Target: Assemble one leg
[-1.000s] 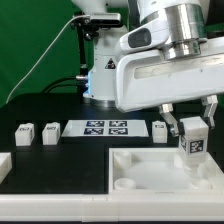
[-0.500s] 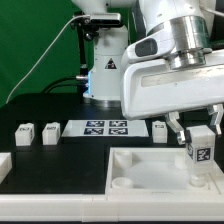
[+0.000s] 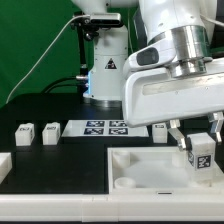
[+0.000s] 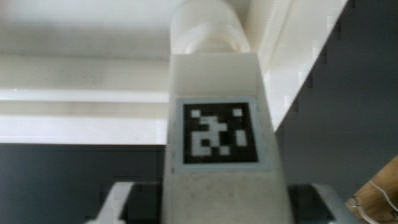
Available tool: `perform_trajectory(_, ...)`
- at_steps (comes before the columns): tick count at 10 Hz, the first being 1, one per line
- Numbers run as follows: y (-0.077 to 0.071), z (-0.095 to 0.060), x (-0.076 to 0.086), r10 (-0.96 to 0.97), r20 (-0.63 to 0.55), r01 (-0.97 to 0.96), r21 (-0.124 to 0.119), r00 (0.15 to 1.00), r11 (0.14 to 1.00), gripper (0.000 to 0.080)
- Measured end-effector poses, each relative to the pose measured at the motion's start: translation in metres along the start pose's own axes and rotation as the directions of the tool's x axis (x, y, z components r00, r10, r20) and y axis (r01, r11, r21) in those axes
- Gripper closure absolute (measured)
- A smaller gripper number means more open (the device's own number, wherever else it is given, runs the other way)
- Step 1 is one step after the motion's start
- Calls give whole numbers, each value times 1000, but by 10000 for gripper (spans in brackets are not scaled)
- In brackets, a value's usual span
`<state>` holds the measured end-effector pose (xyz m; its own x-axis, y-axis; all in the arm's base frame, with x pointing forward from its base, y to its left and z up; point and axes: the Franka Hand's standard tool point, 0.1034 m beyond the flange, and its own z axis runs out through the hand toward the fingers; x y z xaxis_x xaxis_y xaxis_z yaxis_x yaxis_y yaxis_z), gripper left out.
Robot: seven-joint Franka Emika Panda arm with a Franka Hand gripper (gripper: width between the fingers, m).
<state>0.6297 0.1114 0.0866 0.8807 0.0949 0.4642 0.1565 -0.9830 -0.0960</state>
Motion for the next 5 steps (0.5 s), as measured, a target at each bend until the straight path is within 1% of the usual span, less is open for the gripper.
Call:
perform_trajectory(3, 0, 2, 2, -2, -28, 2, -6, 1000, 1000, 506)
perform_trajectory(4, -1, 2, 1, -2, -25, 2, -6, 1000, 1000, 430)
perform_trajectory(5, 0, 2, 1, -2, -25, 2, -6, 1000, 1000, 282)
